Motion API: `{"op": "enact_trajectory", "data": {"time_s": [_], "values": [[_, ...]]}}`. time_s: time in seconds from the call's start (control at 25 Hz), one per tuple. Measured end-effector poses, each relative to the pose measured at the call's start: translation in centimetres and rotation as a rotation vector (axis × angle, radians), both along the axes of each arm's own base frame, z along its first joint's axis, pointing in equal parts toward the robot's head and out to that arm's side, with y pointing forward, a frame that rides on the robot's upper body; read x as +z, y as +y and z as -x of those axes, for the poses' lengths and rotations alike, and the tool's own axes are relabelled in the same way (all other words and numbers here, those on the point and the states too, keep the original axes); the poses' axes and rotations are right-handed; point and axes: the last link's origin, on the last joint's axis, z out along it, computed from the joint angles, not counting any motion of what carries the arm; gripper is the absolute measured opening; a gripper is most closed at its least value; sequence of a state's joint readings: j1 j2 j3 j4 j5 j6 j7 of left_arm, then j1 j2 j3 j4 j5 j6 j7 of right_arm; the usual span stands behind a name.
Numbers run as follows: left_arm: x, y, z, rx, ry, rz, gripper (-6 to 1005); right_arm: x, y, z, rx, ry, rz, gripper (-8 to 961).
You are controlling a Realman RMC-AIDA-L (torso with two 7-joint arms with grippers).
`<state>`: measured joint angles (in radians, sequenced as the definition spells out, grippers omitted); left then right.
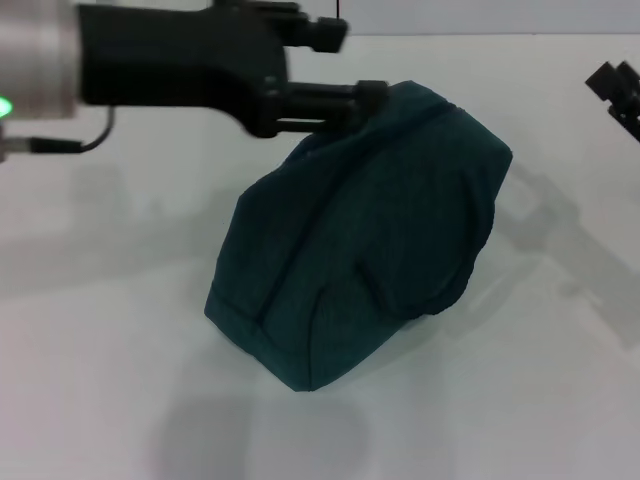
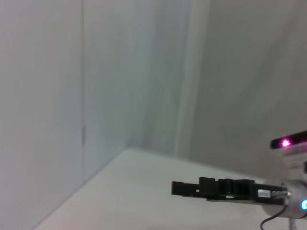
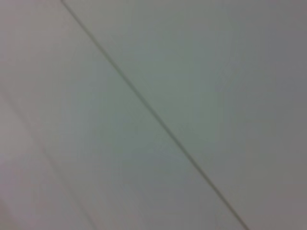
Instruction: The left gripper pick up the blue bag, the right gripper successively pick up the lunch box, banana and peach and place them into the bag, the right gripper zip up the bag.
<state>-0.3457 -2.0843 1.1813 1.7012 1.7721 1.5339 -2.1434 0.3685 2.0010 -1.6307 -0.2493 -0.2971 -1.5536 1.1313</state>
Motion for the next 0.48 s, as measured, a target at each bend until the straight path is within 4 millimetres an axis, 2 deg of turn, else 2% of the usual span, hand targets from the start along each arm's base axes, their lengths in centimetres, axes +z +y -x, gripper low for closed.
{"op": "enact_trajectory", "data": {"time_s": [0.04, 0.2, 0.32, 0.48], "values": [[0.4, -0.5, 0.4, -0.012, -0.019, -0.005, 429, 0.0, 0.0, 0.0, 0.0, 0.0, 0.0, 874], [1.6, -2.8, 3.1, -0.03, -0.071, -0.016, 614, 0.9, -1.2, 1.9, 0.246, -0.082, 0.003, 872], [1.4, -4.5, 5.9, -0.008, -0.064, -0.005, 847, 0.8, -2.4, 3.1, 0.44, -0.164, 0.045, 872], [0.2, -6.5, 9.5, 0.028, -0.07, 0.04, 875, -0.1, -4.0, 3.8, 0.616, -0.246, 0.117, 872]]}}
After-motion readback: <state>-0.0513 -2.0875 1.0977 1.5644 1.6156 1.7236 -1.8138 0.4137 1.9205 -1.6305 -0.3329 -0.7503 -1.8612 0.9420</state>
